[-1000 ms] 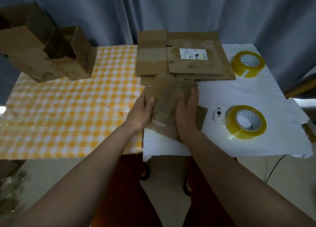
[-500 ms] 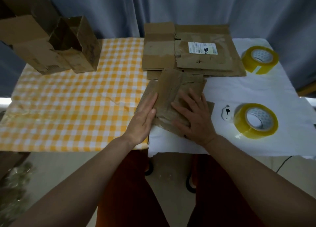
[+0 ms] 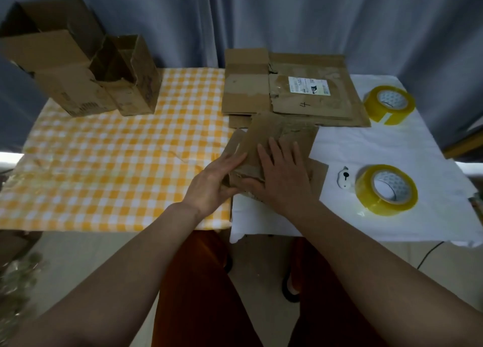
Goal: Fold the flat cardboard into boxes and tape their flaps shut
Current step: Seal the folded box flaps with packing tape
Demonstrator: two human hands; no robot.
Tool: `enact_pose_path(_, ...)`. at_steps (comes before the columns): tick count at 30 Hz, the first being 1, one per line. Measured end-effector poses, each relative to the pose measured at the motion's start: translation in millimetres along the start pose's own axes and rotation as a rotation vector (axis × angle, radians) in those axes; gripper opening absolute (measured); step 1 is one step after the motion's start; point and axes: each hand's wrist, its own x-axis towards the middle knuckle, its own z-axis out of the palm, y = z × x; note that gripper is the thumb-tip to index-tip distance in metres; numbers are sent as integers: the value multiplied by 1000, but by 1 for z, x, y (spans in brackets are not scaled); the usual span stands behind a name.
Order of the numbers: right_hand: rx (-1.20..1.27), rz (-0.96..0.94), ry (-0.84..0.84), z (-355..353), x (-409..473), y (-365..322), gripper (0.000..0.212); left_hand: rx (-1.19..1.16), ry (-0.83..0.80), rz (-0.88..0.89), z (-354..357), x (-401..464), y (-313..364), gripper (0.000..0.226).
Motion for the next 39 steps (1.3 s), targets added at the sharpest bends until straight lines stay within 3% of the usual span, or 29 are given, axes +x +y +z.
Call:
enact_pose_path(3, -58, -59, -48, 3, 3, 1, 76, 34, -80, -59, -6, 0, -4, 79)
enact_pose_path(6, -103, -127, -83, 3, 3, 3, 73, -79, -112, -80, -14, 1, -1, 62)
enact_pose_path(10, -106, -53, -109, 3, 9, -1, 78, -255, 87, -126, -14, 8, 10, 21)
enact_pose_path(12, -40, -37, -70, 2, 7, -4, 76, -188, 256, -221, -1, 20, 23, 14)
enact_pose_path(16, 314, -122, 212, 6, -4, 2, 52, -332, 397, -571, 29, 50, 42, 24)
enact_pose_path(19, 550, 80, 351, 9, 0, 22, 45, -441, 492, -647, 45, 61, 43, 26)
enact_pose_path(23, 630, 438, 212, 9, 25, 62, 58, -645, 692, -616, 57, 55, 38, 32)
enact_pose_path(25, 652, 445, 135, 6, 39, 77, 60, -669, 680, -663, 60, 57, 38, 30)
enact_pose_path(30, 918, 637, 149, -2, 65, 91, 39, -1021, 635, -956, 62, 58, 44, 65)
enact_pose_path(33, 993, 733, 190, -5, 67, 88, 32, -766, 840, -1162, 68, 33, 67, 55)
enact_pose_path(35, 1038, 765, 234, -9, 67, 81, 30, -751, 806, -1002, 73, 18, 96, 42)
enact_pose_path(37, 1047, 774, 275, -16, 64, 72, 29, -764, 668, -811, 76, 13, 116, 52)
enact_pose_path(39, 1090, 783, 317, -22, 57, 64, 29, -753, 670, -657, 58, 19, 124, 61)
